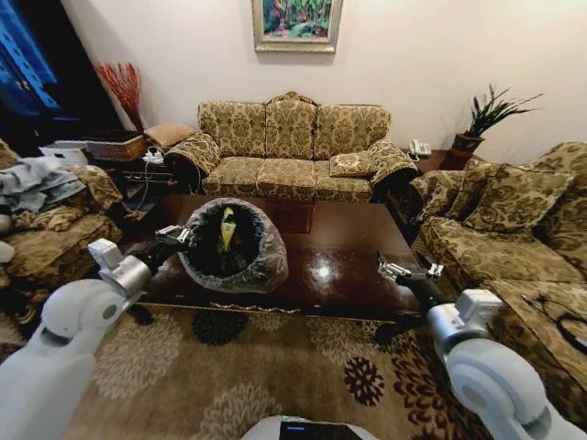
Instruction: Move to the front of the table and place the trash on the table into the trash bin.
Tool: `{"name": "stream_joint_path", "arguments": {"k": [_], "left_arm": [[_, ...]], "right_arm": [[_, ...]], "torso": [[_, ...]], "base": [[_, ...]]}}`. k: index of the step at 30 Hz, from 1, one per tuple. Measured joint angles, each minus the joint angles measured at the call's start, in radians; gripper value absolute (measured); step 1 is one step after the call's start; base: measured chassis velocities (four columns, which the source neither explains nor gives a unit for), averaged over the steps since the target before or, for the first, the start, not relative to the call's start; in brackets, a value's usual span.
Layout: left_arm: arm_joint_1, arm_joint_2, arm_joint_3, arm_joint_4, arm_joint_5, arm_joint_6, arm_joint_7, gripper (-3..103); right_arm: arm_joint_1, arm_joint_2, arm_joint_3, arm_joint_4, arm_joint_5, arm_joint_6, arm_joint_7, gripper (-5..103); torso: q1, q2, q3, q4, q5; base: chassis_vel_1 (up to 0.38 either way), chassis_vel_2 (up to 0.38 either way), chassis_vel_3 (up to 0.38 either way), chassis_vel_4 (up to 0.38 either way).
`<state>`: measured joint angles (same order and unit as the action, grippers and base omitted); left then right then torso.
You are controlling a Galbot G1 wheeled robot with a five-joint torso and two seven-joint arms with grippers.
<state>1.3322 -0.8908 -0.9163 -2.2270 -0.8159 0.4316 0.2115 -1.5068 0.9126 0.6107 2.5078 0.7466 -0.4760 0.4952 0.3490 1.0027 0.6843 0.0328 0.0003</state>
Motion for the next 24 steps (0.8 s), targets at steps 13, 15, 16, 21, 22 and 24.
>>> {"name": "stream_joint_path", "arguments": {"k": [13, 15, 16, 21, 22, 24], "left_arm": [[0.055, -0.125, -0.054, -0.042, 0.023, -0.012, 0.028, 3], [0.056, -0.125, -0.055, -0.044, 0.025, -0.012, 0.028, 3], [0.056, -0.128, -0.055, -0.051, 0.028, -0.012, 0.029, 3], [0.054, -0.141, -0.035, -0.075, 0.052, -0.006, 0.03, 3], [0.054, -0.142, -0.031, -0.076, 0.056, -0.006, 0.03, 3], [0.053, -0.146, -0.022, -0.078, 0.068, -0.003, 0.029, 3]], "right_arm": [[0.024, -0.01, -0.077, -0.029, 0.0, 0.01, 0.001, 100], [0.027, -0.004, -0.083, -0.03, -0.002, 0.01, 0.001, 100], [0.03, 0.003, -0.091, -0.031, -0.006, 0.01, 0.0, 100], [0.036, 0.018, -0.108, -0.037, -0.028, 0.009, -0.003, 100], [0.037, 0.018, -0.111, -0.038, -0.031, 0.009, -0.003, 100], [0.044, 0.02, -0.12, -0.044, -0.04, 0.008, -0.003, 100]], "torso": [[0.001, 0.0, 0.0, 0.0005, -0.0003], [0.001, 0.0, 0.0, 0.0005, -0.0003], [0.0, 0.0, 0.0, 0.0004, -0.0003], [0.0, 0.0, 0.0, -0.0001, -0.0002], [0.0, 0.0, 0.0, -0.0002, -0.0001], [0.001, 0.0, 0.0, -0.0001, -0.0002]], "base": [[0.184, -0.177, -0.179, 0.18], [0.171, -0.125, -0.146, 0.119], [0.171, -0.096, -0.157, 0.119], [0.15, -0.062, -0.172, 0.04], [0.153, -0.033, -0.166, 0.0], [0.152, 0.007, -0.172, -0.016]]}}
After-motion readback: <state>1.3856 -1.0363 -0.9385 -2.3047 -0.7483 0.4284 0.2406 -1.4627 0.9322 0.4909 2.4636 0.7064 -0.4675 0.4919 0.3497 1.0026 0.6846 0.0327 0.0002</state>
